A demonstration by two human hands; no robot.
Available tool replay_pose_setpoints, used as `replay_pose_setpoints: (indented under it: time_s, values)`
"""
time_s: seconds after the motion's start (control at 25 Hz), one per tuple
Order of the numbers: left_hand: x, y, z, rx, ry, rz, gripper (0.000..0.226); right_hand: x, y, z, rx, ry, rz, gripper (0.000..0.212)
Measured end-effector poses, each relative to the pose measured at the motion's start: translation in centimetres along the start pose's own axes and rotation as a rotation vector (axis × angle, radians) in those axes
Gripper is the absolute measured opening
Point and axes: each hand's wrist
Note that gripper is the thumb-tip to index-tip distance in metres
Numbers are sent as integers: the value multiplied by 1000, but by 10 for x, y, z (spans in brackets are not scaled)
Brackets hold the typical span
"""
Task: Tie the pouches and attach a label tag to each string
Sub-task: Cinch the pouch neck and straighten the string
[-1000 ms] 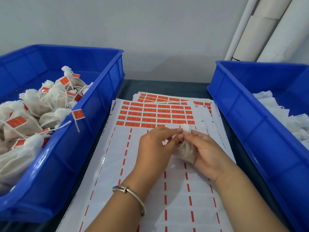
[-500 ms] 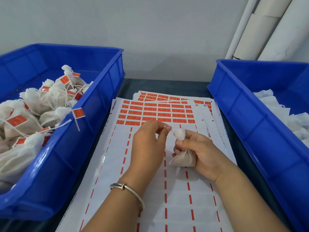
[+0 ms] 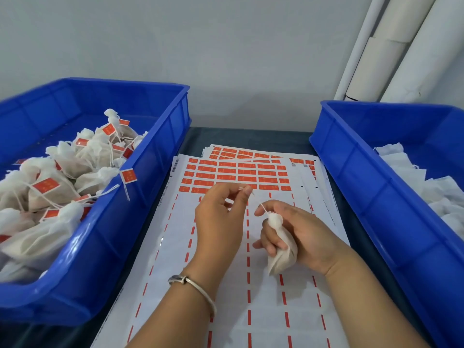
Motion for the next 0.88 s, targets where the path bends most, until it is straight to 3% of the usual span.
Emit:
replay_pose_setpoints:
  time_s: [0.12, 0.28, 0.4, 0.56, 0.64, 0.8, 0.88]
  values:
    - [9, 3, 2, -41, -1, -10, 16, -7, -6, 1, 51, -11, 59, 28]
    - [31, 23, -11, -154, -180, -138, 7, -22, -7, 4, 52, -52, 165, 30]
    - [46, 34, -26, -212, -250, -156, 12, -38, -4, 1, 142, -21, 162, 15]
    - [40, 23, -62, -291, -85, -160, 18, -51, 3, -20, 284, -17, 6, 19]
    - [16, 11, -80, -340, -50, -331, 13, -50, 3, -32, 304, -42, -91, 16]
    - [-39, -10, -85, -598, -129, -689, 56, -42, 1, -49, 344, -117, -164, 13]
    - [-52, -16, -82, -646, -213, -765, 72, -38, 2, -53, 364, -138, -147, 12]
Point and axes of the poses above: each hand's wrist, its own z-axis away from the middle knuckle, its own y-axis out of the back of the hand, x = y × z, and after that the axes turned 11 degrees about x, right-handed
